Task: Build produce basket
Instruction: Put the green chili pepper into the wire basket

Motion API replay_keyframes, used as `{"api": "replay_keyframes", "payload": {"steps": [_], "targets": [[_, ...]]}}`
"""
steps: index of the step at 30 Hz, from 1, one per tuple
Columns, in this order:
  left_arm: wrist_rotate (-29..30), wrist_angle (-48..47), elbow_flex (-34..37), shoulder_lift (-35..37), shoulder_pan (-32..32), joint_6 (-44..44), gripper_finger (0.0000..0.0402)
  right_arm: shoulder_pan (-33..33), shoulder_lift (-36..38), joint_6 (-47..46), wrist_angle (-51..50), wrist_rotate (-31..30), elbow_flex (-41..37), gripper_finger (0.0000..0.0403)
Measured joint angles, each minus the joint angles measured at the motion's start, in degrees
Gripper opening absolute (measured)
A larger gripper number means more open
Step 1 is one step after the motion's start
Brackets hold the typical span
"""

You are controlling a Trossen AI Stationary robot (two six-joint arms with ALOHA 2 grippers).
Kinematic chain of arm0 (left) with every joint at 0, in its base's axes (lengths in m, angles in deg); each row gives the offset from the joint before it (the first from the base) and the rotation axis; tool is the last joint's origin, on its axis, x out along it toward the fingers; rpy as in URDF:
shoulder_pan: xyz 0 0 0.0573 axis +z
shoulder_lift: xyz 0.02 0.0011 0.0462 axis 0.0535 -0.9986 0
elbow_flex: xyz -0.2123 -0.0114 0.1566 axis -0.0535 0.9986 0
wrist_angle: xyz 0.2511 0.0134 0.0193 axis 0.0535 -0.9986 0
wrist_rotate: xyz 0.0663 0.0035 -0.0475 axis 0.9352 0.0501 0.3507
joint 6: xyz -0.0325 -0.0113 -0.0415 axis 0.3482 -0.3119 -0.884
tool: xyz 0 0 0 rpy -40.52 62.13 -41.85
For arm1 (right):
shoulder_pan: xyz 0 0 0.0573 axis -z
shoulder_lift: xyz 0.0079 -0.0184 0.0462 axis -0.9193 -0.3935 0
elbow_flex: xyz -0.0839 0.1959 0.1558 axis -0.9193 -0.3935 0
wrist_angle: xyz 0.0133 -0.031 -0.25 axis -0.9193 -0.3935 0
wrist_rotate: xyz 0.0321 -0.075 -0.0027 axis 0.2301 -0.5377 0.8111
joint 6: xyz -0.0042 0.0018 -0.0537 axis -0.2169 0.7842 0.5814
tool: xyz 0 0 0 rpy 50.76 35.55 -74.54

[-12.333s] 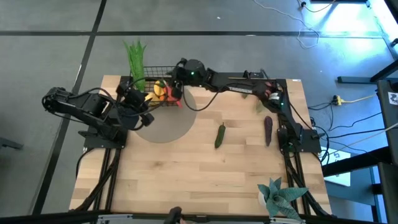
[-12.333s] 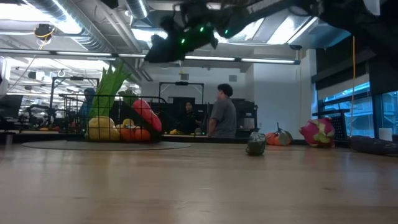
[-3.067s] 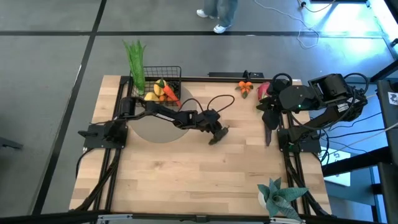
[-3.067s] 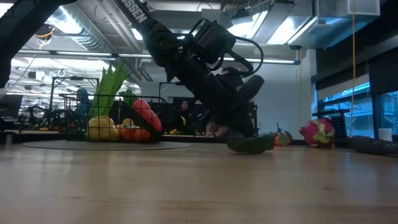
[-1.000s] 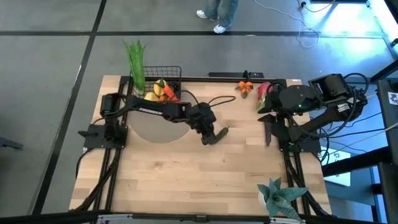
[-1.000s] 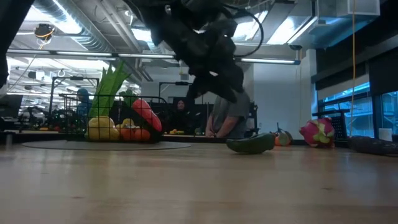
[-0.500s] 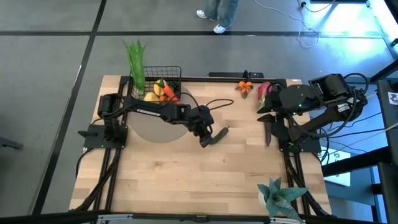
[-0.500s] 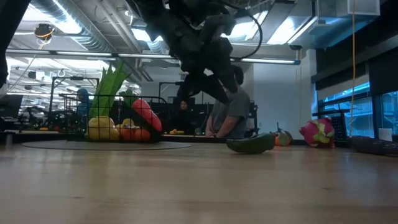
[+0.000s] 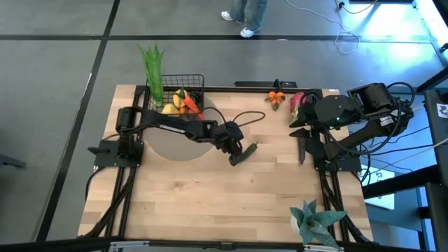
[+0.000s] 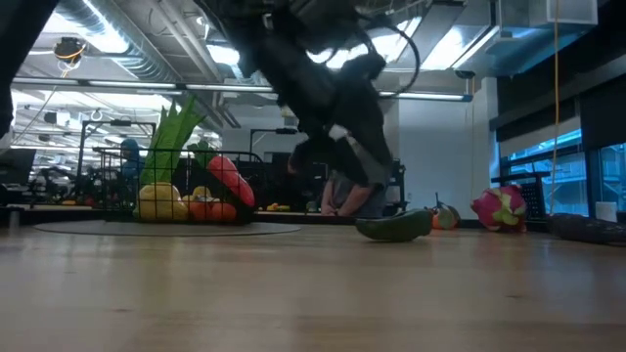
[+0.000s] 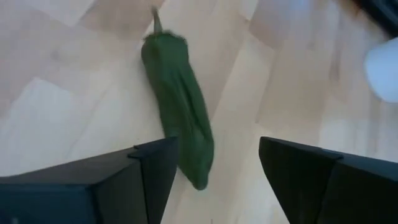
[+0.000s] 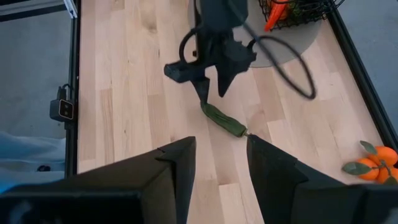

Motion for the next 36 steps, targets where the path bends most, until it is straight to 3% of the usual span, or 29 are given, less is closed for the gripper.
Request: {"api": "replay_keyframes", "payload": {"steps": [8, 18, 36], "targets": [[1.59, 2.98, 0.07, -4.41, -0.66, 0.58, 0.0214, 0.00, 0.01, 0.05, 0.33, 0.00, 0.00, 0.0132], [8.43, 4.99, 0.07, -5.09, -2.19, 3.57, 0.0215, -0.02, 0.01, 0.05, 0.46, 0.00, 0.00, 0.0132], [9.27, 10.24, 0.00, -11.02, -3.96, 4.59, 0.0214, 0.00, 0.00, 0.01, 1.14, 0.00, 0.00, 0.0132]]}}
